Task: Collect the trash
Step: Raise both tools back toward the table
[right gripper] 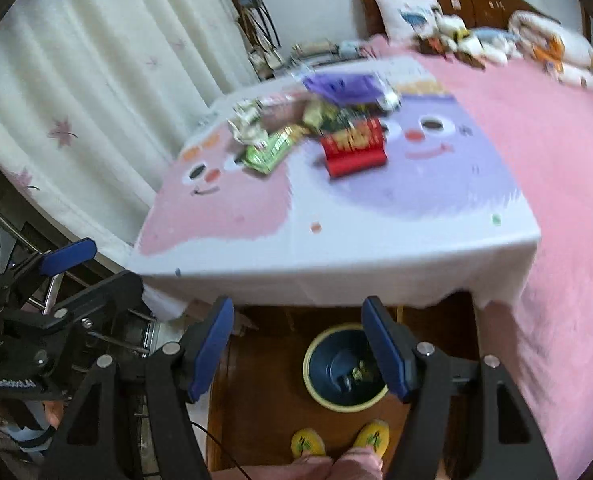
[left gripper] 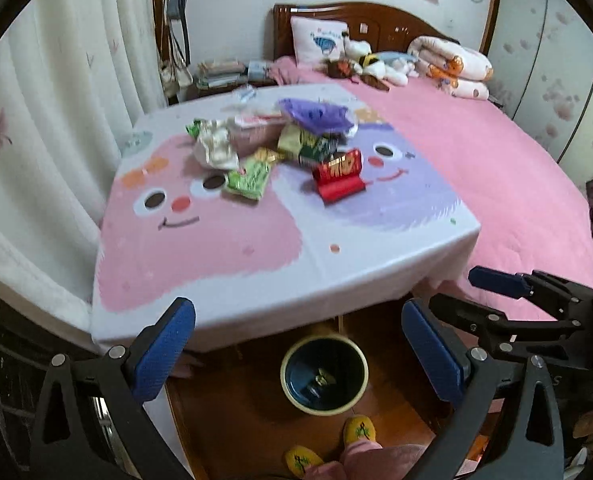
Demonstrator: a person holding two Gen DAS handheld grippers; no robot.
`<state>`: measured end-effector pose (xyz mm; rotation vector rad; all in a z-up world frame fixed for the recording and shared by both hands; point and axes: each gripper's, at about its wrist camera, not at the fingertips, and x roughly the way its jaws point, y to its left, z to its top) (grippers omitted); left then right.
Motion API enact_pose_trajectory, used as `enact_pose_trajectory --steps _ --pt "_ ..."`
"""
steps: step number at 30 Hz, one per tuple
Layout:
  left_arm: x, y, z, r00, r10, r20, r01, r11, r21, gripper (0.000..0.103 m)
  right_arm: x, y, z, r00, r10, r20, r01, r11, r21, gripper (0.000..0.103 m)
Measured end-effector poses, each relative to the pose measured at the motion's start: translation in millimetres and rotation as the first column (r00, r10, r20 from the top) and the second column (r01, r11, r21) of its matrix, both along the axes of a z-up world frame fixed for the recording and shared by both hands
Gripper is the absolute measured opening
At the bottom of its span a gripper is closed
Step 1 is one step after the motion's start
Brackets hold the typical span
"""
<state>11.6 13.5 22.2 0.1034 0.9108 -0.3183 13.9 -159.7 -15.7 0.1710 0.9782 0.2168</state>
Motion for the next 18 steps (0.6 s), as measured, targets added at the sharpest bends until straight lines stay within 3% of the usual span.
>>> enact_pose_trajectory --steps 5,10,18 --pt "5.0 2.4 6.9 0.999 0.004 0.047 -0.004 1.0 0.005 0.102 12.6 5.5 15.6 0.998 0.02 0.058 -0.017 0.999 -0.047 0.068" --pt "17.9 3.3 10.9 0.999 0.025 0.047 -0.025 1.0 0.018 0.102 33.6 -0.3 24.3 0.995 0.049 0.088 -0.042 0.996 -0.082 0.071" --pt "62.3 -4.9 -0.4 0.991 0.135 0.023 -0.136 0.988 0.072 0.102 106.9 -14.7 18.0 0.969 0.235 0.078 -0.222 0.964 -0.146 0.074"
